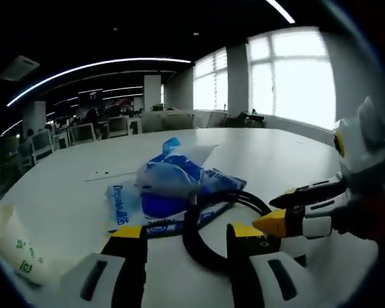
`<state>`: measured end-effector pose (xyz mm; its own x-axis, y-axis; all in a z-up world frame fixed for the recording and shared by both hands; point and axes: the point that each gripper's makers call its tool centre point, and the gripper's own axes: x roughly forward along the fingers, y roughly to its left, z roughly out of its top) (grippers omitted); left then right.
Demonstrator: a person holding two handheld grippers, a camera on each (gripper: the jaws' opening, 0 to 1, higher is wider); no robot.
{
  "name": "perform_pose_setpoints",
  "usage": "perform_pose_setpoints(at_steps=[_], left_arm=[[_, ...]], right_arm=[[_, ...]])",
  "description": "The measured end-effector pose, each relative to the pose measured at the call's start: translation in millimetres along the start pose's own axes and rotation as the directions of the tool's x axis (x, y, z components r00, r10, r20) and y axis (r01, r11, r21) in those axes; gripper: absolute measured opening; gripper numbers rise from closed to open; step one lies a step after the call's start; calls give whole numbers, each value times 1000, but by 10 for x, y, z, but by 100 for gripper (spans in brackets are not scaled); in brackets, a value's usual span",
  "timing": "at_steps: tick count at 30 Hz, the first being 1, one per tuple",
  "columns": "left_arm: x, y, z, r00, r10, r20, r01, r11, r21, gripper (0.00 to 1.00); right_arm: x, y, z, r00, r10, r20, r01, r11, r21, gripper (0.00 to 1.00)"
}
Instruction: Arrange the tabletop items into an orderly group along one side of the table until the central work area is clear of visible clutter.
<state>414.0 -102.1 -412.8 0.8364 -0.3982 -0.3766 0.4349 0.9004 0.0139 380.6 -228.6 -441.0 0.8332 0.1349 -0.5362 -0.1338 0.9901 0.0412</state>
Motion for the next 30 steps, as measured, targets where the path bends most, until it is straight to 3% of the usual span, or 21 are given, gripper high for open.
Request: perform_pose_setpoints(at_steps=[11,14,17,21,24,30], left_arm=[[75,-31,-72,999,-10,-37,9,1000,-15,40],[85,-53,-111,998,-26,-53,25,1000,-15,28],[109,-118,-139,997,-56,-61,51,996,-79,18],[108,-112,-135,997,-25,-71,21,998,-58,16],[119,-32,-134,997,-15,-78,6,994,-110,14],[120,-43,-134,996,-11,-86,2,994,-107,13]], right_arm=[[19,-21,-36,1000,-3,4,3,1000,29,32],[20,-15,-44,1000,-19,11,19,999,29,25],[35,16,-35,999,-29,37,27,999,47,18],[43,4,-26,998,-50,45,48,997,55,15],[52,-15,-16,997,-48,61,41,993,110,11],[68,-4,-2,997,-41,67,32,990,137,10]])
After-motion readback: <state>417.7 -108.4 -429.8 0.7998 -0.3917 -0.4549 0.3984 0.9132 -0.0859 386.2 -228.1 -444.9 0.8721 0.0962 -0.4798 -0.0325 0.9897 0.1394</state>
